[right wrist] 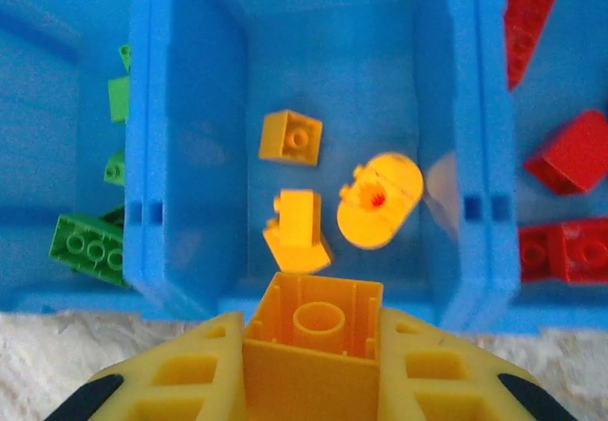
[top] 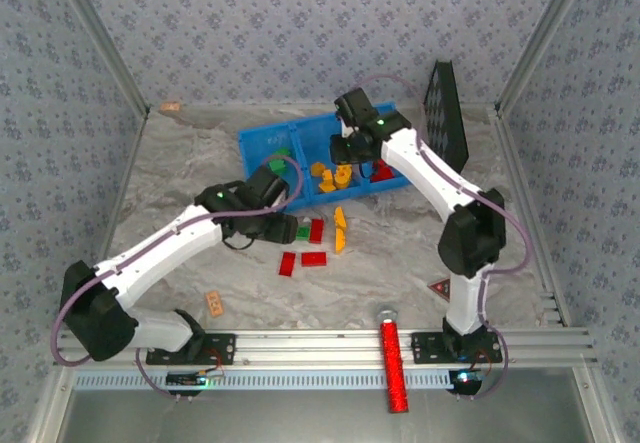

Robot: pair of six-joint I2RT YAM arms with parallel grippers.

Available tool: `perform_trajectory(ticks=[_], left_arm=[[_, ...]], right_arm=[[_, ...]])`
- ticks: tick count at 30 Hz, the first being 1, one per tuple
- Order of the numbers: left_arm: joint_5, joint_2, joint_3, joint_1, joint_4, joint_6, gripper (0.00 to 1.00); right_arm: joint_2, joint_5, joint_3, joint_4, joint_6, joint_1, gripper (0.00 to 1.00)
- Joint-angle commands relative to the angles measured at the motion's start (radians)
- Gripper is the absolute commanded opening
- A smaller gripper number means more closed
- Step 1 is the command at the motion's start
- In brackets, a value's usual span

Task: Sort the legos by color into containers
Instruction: Place the lego in the container.

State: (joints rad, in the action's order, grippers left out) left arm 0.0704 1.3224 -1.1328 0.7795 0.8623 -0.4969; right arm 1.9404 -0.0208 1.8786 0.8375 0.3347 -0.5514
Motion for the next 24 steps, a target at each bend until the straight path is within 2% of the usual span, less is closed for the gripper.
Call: perform_trajectory(ticks=[1, 7, 14, 21, 24], left_arm=[[0.041, -0.012, 0.018, 0.057, -0.007, -0.058, 0.7], [0.058, 0.007, 0.038, 0.151, -0.062, -0.175, 0.7], [0.119, 0.068, 0.019, 0.23, -0.089, -0.245, 0.7], [0.25, 0.145, -0.032, 0.232, -0.047, -0.257, 0.71], [0.284, 0.16, -0.035, 0.2, -0.044, -0.252, 0.71]], right_arm=[[0.088, -0.015, 0.101, 0.021, -0.049, -0.001, 0.24], [0.214, -0.01, 0.194, 0.02, -0.064, -0.001, 0.24], [0.298, -0.027, 0.209, -0.005, -0.081, 0.005, 0.27], [0.307, -0.033, 0.21, -0.017, -0.081, 0.012, 0.36], [0.288, -0.033, 0.201, -0.017, -0.086, 0.012, 0.43]])
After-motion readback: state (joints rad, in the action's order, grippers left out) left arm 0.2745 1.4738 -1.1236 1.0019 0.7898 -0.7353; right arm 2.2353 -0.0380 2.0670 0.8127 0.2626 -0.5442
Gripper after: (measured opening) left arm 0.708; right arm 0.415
